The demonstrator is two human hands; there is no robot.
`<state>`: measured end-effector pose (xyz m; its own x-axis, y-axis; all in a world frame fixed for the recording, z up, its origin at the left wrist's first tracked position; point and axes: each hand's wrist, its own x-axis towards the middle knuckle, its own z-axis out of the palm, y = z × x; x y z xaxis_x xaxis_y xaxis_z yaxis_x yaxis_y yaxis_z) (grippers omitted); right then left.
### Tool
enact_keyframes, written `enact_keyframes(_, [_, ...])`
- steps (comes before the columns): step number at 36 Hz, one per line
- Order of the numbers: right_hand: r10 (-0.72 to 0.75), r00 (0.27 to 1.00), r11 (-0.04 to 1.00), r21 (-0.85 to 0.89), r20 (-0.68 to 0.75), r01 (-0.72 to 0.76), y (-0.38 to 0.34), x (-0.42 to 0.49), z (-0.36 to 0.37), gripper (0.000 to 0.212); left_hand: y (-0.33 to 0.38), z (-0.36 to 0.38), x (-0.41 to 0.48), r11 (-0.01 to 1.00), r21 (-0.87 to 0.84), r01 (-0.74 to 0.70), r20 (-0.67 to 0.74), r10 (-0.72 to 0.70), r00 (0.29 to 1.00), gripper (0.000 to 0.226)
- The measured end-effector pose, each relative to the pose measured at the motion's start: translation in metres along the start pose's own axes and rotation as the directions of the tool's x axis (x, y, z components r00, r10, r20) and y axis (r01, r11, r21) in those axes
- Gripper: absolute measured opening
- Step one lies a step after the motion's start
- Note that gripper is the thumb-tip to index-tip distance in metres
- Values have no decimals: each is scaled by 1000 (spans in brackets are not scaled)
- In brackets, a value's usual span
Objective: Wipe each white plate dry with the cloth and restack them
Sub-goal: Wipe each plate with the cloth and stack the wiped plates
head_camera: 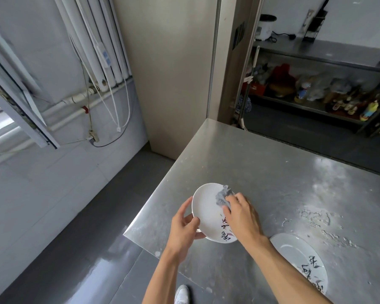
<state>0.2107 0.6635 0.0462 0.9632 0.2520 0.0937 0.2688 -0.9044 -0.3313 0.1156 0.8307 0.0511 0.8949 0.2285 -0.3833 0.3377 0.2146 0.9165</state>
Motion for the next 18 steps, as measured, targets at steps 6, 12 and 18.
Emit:
enact_keyframes(6, [-55,990,998,-21,-130,52,-5,10,-7,24,3,-2,-1,1000,-16,-10,55,11,998,74])
enact_keyframes(12, [-260,959,942,247,110,227,-38,15,-13,55,6,5,-1,999,-35,-34,106,38,994,75])
enact_keyframes(18, [-469,847,876,260,252,407,-51,6,-16,40,3,-2,4,985,-169,-33,-64,23,998,63])
